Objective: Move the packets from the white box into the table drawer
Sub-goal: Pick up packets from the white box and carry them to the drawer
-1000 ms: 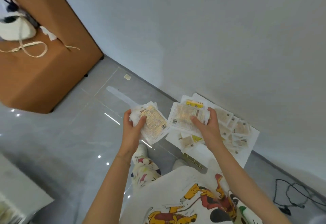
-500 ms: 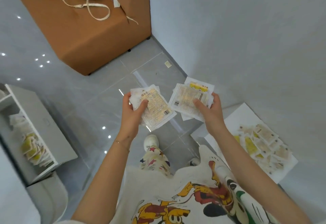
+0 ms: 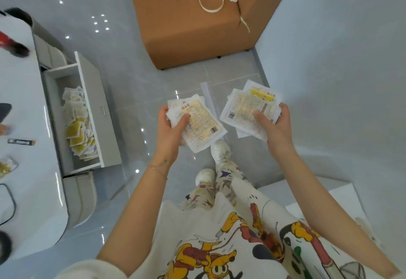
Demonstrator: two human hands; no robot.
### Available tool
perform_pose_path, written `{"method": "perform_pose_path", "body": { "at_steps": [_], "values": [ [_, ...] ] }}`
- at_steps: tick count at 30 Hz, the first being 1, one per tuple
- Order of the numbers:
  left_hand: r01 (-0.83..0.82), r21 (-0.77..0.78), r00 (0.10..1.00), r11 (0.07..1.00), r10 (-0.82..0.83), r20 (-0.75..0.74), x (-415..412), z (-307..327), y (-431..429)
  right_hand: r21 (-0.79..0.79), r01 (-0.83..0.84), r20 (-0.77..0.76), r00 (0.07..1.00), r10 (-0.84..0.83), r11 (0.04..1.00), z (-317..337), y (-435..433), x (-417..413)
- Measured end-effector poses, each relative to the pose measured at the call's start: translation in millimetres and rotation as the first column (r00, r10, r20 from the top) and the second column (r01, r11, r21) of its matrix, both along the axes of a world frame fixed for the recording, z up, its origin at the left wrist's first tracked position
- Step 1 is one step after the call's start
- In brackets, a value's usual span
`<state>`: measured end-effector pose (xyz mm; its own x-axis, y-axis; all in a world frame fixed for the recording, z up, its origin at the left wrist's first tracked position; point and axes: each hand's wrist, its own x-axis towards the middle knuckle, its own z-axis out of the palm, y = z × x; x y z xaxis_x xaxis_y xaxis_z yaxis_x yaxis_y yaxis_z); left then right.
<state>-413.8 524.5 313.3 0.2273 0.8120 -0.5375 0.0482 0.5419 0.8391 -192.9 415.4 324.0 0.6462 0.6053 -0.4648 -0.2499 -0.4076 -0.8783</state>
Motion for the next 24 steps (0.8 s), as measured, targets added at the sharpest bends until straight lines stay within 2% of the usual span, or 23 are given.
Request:
{"method": "perform_pose_path", "body": {
  "at_steps": [6, 10, 17, 21, 24],
  "values": [
    [-0.206, 0.020, 0.978, 0.978, 0.206, 0.012, -43, -4, 41, 0.024, -0.177, 0.001, 0.984, 0.177, 0.984, -1, 89, -21],
    [-0.359, 0.026, 0.933, 0.933, 0.359, 0.015, -68, -7, 71, 0.035, -0.300, -0.030, 0.953, 0.301, 0.953, -7, 153, -34],
    [-0.656, -0.037, 0.751, 0.754, 0.656, 0.079, -84, -9, 128, 0.018, -0.525, 0.030, 0.851, 0.524, 0.851, 2, 260, -53],
    [-0.742, -0.050, 0.663, 0.669, 0.743, 0.091, -94, -6, 159, -0.012, -0.636, 0.008, 0.771, 0.636, 0.772, 0, 310, -70],
    [-0.785, -0.045, 0.613, 0.617, 0.786, 0.080, -110, -2, 170, -0.032, -0.739, -0.012, 0.673, 0.739, 0.673, 0, 339, -92]
  ]
}}
